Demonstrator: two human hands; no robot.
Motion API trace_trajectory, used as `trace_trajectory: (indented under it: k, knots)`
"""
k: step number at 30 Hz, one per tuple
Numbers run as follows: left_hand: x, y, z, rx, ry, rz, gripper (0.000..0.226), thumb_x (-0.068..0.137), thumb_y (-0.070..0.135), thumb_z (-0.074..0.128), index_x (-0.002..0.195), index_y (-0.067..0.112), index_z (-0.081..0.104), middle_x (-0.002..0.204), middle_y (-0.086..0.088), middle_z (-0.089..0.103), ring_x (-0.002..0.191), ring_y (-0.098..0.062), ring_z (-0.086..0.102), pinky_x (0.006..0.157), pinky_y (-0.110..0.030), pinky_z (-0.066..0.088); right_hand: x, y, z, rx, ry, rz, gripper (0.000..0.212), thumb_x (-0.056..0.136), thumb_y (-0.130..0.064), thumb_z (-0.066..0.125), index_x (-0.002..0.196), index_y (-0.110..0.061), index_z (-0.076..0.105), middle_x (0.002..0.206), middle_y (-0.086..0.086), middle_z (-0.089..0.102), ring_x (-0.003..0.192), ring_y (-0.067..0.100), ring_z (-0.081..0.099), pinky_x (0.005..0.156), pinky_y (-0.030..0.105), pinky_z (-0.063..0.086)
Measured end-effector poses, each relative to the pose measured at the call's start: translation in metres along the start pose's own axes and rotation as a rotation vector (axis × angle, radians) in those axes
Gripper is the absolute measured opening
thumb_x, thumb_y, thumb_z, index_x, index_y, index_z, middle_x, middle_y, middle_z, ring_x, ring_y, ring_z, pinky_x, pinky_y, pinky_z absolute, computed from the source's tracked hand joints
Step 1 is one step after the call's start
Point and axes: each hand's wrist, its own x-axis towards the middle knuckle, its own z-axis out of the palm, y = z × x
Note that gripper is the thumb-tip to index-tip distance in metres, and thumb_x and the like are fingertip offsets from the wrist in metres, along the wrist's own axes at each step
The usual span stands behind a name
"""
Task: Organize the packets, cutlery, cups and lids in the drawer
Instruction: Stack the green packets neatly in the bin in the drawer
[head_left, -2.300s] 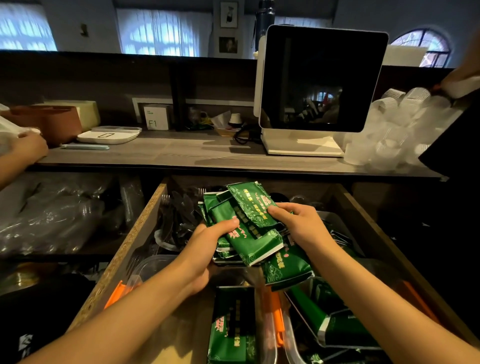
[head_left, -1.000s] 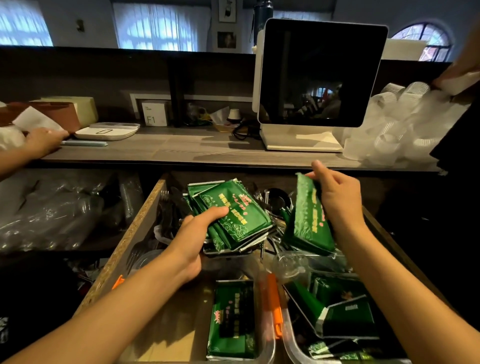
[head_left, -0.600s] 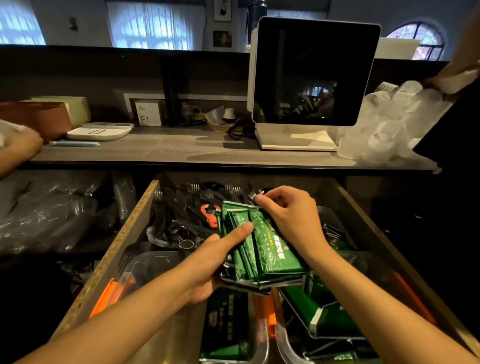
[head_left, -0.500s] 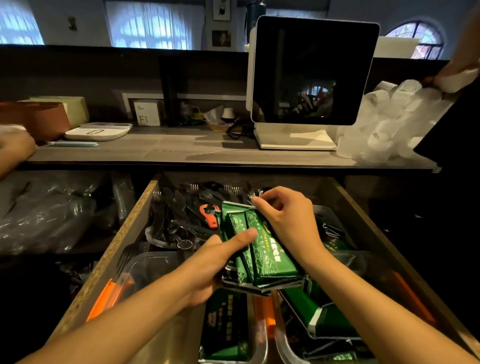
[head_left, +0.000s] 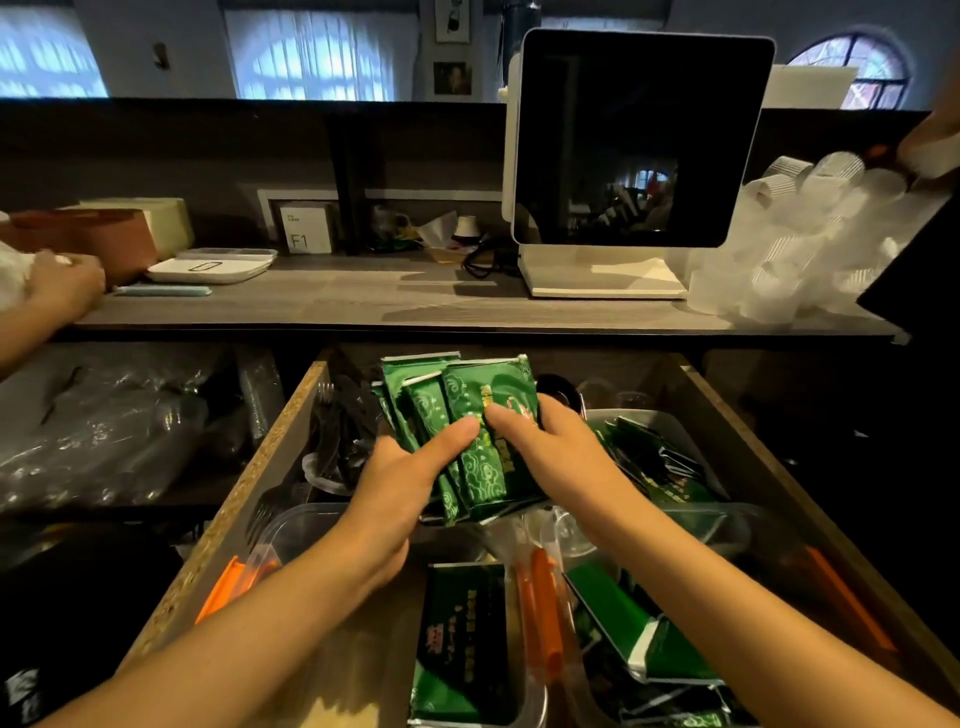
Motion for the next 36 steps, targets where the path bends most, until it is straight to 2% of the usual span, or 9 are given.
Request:
trace_trajectory:
  k: [2,5,11,17,20,25,29,32,36]
  knots:
    - [0.001,0.000,0.000,0.010,0.012,0.002,0.058,0.079,0.042,0.075,0.127,0.018,0.054,0.113,0.010,0.070,0.107,-0.007,0.064,0.090,-0.023,0.049,0.000,0.004,0.003,0.048,0.045,0.029,0.020,0.093,-0.037,0.062,0.099,-0.020,0.069,0.095,-0.002,0.074,0.089,0.013,0.069,0.079,0.028,0.054]
    - [-0.003,-0.002,0.003,0.019,-0.041,-0.026,0.070,0.086,0.047,0.068,0.143,0.020,0.040,0.124,0.020,0.051,0.107,0.005,0.046,0.094,-0.022,0.035,0.002,0.007,0.002,0.144,0.114,0.071,0.023,0.091,-0.036,0.065,0.101,-0.015,0.070,0.095,0.001,0.075,0.090,0.016,0.070,0.082,0.032,0.055]
    - [-0.003,-0.005,0.006,0.111,-0.110,-0.070,0.091,0.089,0.063,0.047,0.158,0.012,0.016,0.163,-0.001,0.024,0.146,-0.011,0.025,0.109,-0.028,0.023,0.005,0.010,0.001,0.190,0.199,0.073,0.028,0.091,-0.042,0.062,0.107,-0.019,0.063,0.107,0.001,0.069,0.100,0.017,0.065,0.094,0.044,0.051]
    - [-0.005,-0.008,0.001,0.207,-0.142,-0.016,0.121,0.063,0.091,0.056,0.154,0.014,0.030,0.141,0.003,0.047,0.123,-0.009,0.044,0.100,-0.027,0.031,0.000,0.004,0.017,0.320,0.079,0.212,0.081,0.071,-0.064,0.059,0.135,-0.018,0.041,0.140,0.001,0.051,0.126,0.023,0.050,0.106,0.048,0.040]
    - [-0.006,-0.005,0.001,0.198,-0.145,-0.016,0.119,0.048,0.081,0.052,0.149,0.019,0.038,0.116,0.014,0.049,0.096,0.006,0.047,0.092,-0.024,0.034,-0.002,0.004,0.018,0.402,0.027,0.227,0.046,0.087,-0.050,0.056,0.122,-0.021,0.049,0.124,-0.003,0.058,0.120,0.020,0.053,0.109,0.048,0.038]
    - [-0.004,-0.003,-0.003,0.137,-0.219,-0.043,0.083,0.057,0.078,0.063,0.122,0.028,0.062,0.126,0.010,0.064,0.110,-0.005,0.062,0.105,-0.031,0.042,-0.005,0.003,0.007,0.509,-0.105,0.286,0.042,0.089,-0.040,0.062,0.126,-0.020,0.058,0.118,0.005,0.069,0.108,0.023,0.067,0.096,0.045,0.050]
    - [0.002,-0.007,-0.007,0.245,-0.229,-0.017,0.103,0.057,0.089,0.055,0.142,0.031,0.051,0.150,0.004,0.048,0.131,-0.002,0.042,0.111,-0.030,0.029,-0.007,0.004,0.003,0.614,-0.176,0.336,0.042,0.085,-0.040,0.067,0.118,-0.014,0.068,0.113,0.011,0.072,0.105,0.029,0.068,0.101,0.049,0.048]
    - [0.005,-0.010,-0.007,0.322,-0.235,-0.031,0.104,0.064,0.091,0.050,0.150,0.034,0.039,0.153,0.009,0.039,0.130,0.002,0.028,0.108,-0.028,0.022,-0.005,0.005,0.009,0.504,-0.018,0.307,0.083,0.057,-0.062,0.081,0.127,-0.022,0.062,0.125,0.004,0.066,0.117,0.027,0.061,0.106,0.054,0.042]
    - [0.007,-0.016,-0.011,0.253,-0.353,-0.159,0.106,0.050,0.090,0.070,0.138,0.035,0.051,0.136,0.006,0.061,0.124,-0.015,0.060,0.107,-0.047,0.047,-0.001,0.014,0.012,0.429,0.122,0.260,0.113,0.044,-0.072,0.076,0.142,-0.027,0.043,0.139,0.000,0.052,0.127,0.024,0.050,0.106,0.052,0.039]
